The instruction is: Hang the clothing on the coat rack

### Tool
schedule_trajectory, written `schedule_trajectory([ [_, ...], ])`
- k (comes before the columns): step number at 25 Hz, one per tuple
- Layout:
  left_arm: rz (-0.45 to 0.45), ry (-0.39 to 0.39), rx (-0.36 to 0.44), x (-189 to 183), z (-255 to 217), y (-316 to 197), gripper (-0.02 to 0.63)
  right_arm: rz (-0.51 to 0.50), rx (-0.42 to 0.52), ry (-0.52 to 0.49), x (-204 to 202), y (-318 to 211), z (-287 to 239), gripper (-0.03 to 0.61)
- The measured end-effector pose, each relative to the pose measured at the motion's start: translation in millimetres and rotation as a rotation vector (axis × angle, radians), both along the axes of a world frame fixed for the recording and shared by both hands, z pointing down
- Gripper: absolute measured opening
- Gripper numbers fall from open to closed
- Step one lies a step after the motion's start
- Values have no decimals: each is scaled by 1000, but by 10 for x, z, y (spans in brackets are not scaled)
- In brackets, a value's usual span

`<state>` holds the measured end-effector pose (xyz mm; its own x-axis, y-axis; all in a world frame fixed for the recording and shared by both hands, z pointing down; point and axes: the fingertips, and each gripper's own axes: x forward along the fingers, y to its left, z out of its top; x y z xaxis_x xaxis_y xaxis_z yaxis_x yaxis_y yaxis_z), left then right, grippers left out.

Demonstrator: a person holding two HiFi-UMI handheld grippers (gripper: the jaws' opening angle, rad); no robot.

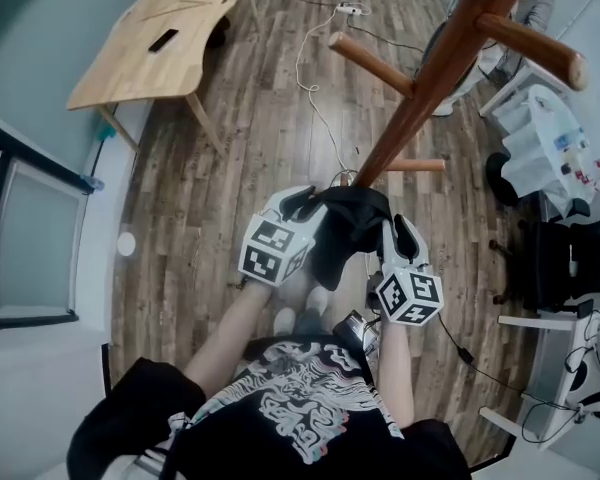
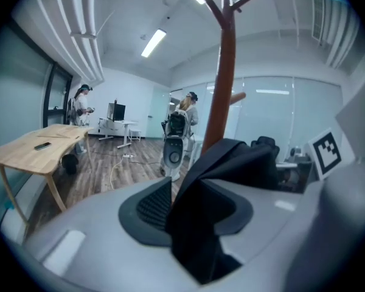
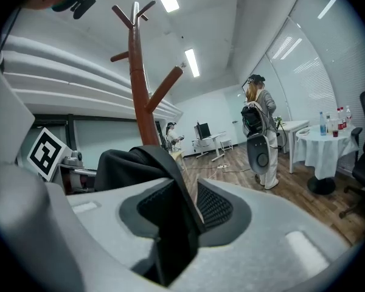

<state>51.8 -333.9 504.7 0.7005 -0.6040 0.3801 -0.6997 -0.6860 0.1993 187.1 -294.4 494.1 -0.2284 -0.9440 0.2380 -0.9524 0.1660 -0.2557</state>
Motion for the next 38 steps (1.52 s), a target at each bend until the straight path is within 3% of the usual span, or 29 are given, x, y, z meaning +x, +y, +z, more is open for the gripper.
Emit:
schedule_trajectory([
  [8,10,6,-34,-115,55,159,127,1,4,6,-60,175,-5,110],
  [13,-18,-4,-33,-190,103,275,184,15,33,8,-64,346,-59,110],
  [24,12,26,-24,-196,-2,505,186,14,61,53,-182,580,-132,104],
  [29,17,53,12,-189,-147,636,184,13,61,61,-279,744,-167,103],
  [32,6,65,43,-239,-261,678,184,25,115,67,-308,839,-306,101],
  [33,1,72,54,-262,-296,697,183,33,137,68,-314,876,-355,94],
  [34,-3,75,67,-281,-328,718,181,41,154,74,-322,912,-393,45],
  [36,-8,49,114,-319,-377,772,116,49,167,94,-355,992,-432,4],
  [38,5,2,174,-344,-404,866,-11,51,179,102,-402,1097,-461,0],
])
